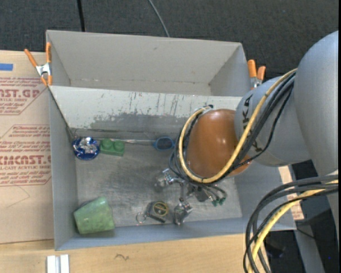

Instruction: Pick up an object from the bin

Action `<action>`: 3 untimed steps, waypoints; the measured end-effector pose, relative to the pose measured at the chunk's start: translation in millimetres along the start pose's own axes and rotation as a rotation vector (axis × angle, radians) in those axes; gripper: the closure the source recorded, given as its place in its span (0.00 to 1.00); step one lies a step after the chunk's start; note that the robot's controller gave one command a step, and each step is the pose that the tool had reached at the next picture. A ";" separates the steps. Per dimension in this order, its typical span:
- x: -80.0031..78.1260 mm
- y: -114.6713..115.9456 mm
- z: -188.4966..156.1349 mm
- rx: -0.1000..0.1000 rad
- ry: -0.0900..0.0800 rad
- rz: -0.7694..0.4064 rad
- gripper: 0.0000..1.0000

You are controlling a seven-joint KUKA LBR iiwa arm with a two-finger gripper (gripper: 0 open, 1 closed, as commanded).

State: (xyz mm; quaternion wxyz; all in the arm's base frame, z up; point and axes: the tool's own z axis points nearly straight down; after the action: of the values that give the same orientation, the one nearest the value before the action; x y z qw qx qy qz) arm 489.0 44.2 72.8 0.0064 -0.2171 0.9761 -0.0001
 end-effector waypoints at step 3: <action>-14.1 -8.0 -124.4 -0.003 0.007 -0.454 1.00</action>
Offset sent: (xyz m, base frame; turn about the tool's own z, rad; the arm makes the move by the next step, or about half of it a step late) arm -0.0087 0.0451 -0.0028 -0.0283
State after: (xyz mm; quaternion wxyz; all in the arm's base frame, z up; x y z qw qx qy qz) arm 503.6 42.5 197.4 0.0024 -0.4312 0.9022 -0.0007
